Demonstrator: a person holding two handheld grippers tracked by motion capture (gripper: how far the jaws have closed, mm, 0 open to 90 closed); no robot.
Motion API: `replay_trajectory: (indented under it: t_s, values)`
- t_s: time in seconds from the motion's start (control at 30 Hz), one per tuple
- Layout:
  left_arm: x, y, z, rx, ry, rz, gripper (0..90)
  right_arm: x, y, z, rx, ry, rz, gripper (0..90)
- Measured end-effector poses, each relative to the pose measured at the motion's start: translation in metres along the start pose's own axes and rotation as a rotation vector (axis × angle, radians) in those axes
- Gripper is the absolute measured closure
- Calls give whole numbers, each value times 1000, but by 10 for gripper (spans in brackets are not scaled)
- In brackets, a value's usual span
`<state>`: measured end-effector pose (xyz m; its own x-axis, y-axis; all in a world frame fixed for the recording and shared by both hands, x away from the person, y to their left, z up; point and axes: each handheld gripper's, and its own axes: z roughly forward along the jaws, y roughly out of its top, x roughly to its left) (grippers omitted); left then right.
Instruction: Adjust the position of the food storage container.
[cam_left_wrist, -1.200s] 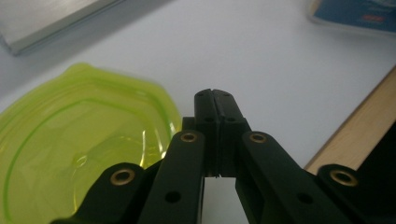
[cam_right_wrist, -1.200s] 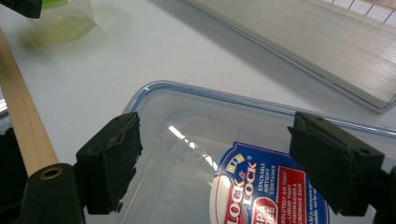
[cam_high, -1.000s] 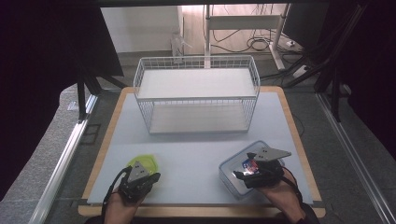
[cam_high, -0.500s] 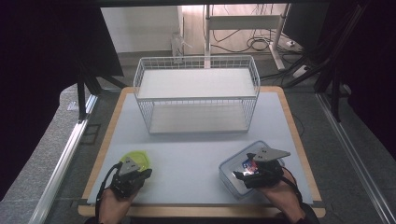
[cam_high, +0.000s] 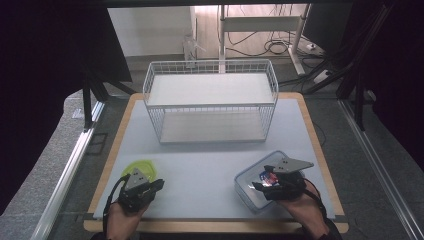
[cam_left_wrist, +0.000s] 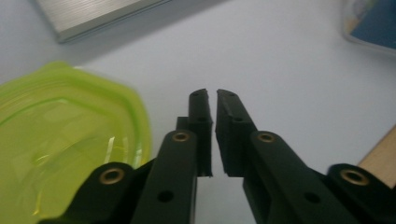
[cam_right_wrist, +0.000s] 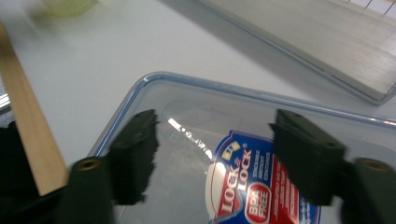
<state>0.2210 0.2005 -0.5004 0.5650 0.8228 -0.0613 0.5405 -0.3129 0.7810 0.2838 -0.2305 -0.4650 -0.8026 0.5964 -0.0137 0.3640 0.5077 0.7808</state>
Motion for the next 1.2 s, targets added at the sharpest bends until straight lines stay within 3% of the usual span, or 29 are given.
replay_trajectory:
  t_s: [0.17, 0.37, 0.7, 0.83, 0.9, 0.97, 1.2]
  values:
    - [-6, 0, 2, -1, -17, 35, 786, 2, -3, -10, 35, 64, -3, 637]
    - [-6, -1, 4, 1, -20, 33, 756, 9, -14, -24, 55, 115, -12, 842]
    - [-5, -2, 5, 11, -24, 32, 718, 22, -30, -43, 65, 162, -22, 900]
    - [-6, -2, 5, -12, -23, 34, 589, 24, -35, -45, 102, 163, -44, 900]
    - [-6, -2, 5, -21, -30, 37, 531, 24, -38, -44, 111, 193, -36, 900]
    - [-6, -2, 6, -24, -33, 41, 484, 22, -40, -42, 104, 220, -23, 900]
    - [-7, -2, 9, -31, -64, 43, 406, 19, -38, -34, 77, 238, -22, 900]
